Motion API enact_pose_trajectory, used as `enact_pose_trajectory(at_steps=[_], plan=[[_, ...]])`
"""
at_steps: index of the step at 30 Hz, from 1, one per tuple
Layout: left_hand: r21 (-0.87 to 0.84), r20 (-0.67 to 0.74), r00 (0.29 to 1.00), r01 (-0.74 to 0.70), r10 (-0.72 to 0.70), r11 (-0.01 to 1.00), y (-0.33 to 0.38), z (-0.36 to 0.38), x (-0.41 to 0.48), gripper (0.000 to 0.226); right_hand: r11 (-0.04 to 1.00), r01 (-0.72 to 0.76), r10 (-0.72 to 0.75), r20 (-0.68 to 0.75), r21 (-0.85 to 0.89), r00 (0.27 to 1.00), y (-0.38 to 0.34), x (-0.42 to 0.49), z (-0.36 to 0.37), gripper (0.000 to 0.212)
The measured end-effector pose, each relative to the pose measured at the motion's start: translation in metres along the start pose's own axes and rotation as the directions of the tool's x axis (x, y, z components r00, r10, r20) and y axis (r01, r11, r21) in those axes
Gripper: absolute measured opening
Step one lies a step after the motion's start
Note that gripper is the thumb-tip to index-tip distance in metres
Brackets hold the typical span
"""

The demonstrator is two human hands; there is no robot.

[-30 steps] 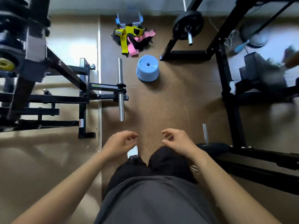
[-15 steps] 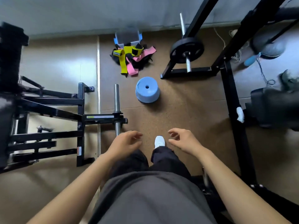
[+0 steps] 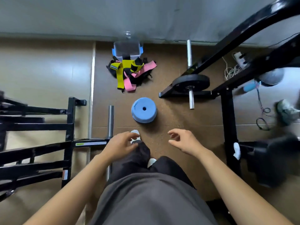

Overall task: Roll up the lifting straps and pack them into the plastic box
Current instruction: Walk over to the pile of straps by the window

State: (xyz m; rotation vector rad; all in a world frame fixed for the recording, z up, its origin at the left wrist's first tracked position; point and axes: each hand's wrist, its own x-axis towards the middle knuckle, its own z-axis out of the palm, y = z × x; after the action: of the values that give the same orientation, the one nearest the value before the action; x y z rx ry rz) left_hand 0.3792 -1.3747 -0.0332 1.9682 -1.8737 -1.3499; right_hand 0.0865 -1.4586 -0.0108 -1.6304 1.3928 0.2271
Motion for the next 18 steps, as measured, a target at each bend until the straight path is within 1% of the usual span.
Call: enact_pose_trajectory(at_steps=[5,7,11,14,18], plan=[[0.047,0.012,1.0,0.001,-0.002,0.999,-0.013,-0.068,0.066,0.036,1.0,-0.004,0.005,-0.041,0.022,0.999,-0.033,0.059,-0.06,0.035],[0.027,0.001,1.0,0.01,-0.01,1.0,-0.013,-0.09,0.09,0.036,0.999,-0.014,0.016,-0.044,0.034,0.999,-0.04,0.08,-0.082,0.036],[0.03,-0.003,0.999,0.04,-0.04,0.999,-0.006,-0.12,0.133,0.038,1.0,-0.021,0.021,-0.03,-0.007,0.999,-0.05,0.128,-0.122,0.039],[0.027,-0.023,0.997,0.08,-0.08,0.996,0.008,-0.132,0.162,0.039,0.998,0.003,-0.004,-0.019,-0.061,1.0,-0.055,0.172,-0.148,0.04],[-0.057,-0.068,0.981,0.179,-0.183,0.982,0.032,-0.142,0.193,0.037,0.994,0.073,-0.07,0.039,-0.079,0.997,-0.065,0.228,-0.182,0.036]])
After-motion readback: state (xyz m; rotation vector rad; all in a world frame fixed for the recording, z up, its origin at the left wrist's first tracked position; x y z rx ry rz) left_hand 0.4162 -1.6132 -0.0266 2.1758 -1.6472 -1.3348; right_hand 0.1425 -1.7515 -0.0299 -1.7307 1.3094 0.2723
